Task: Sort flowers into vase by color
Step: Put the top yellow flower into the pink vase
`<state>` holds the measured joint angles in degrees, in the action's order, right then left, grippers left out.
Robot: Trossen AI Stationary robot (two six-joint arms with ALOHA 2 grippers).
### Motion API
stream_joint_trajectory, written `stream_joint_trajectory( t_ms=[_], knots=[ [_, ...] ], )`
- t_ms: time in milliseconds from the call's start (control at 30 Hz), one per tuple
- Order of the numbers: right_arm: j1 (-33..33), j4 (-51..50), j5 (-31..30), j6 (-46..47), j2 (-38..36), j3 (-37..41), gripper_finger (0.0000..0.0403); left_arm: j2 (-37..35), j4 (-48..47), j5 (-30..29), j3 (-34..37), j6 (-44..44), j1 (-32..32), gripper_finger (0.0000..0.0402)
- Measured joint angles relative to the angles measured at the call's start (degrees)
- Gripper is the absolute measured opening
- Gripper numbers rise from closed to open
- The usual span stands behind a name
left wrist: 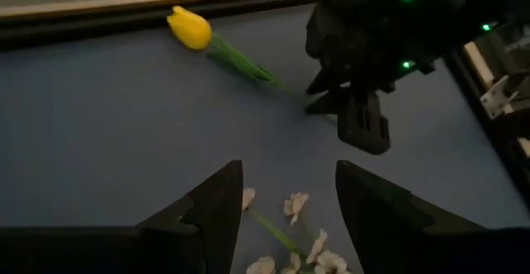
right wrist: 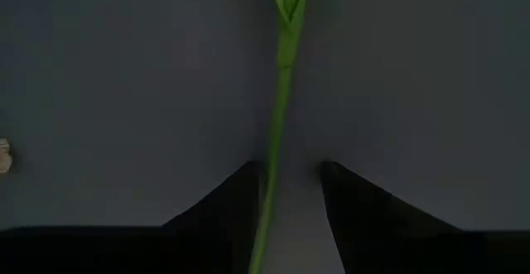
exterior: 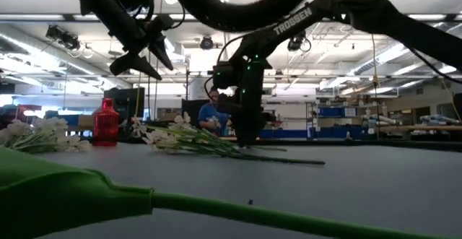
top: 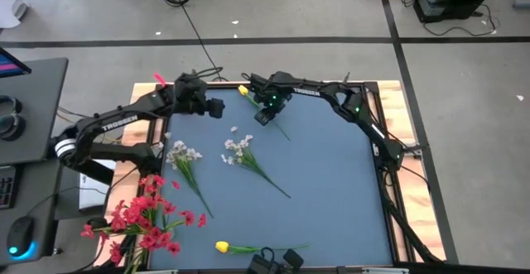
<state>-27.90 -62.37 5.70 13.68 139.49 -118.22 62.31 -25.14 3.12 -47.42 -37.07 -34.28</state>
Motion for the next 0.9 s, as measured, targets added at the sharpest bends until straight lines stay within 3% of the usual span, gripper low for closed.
stream_joint_trajectory(
  t_ms=[100,300,500,633,900],
  knots=[
    [0.1,-0.4,-0.9,-0.4,0.3,-0.1,0.0117,0.7,-0.8,1.2,0.0,-0.2,0.1,0.0199],
    [0.1,-2.7,-1.6,-3.4,0.3,-0.1,0.0013,1.6,0.5,1.3,0.0,-0.8,-0.1,0.0199],
    [-0.7,-5.1,2.4,-1.9,-1.7,0.5,0.0006,1.5,3.3,1.2,0.0,-1.2,-0.3,0.0199],
    [-0.7,-2.2,4.6,-1.4,-7.3,0.4,0.0005,1.5,4.0,1.3,0.0,-1.4,-0.3,0.0199],
    [-0.8,16.3,8.9,-1.2,-18.1,0.3,0.0002,1.5,12.8,1.3,0.0,-2.3,0.1,0.0199]
  ],
)
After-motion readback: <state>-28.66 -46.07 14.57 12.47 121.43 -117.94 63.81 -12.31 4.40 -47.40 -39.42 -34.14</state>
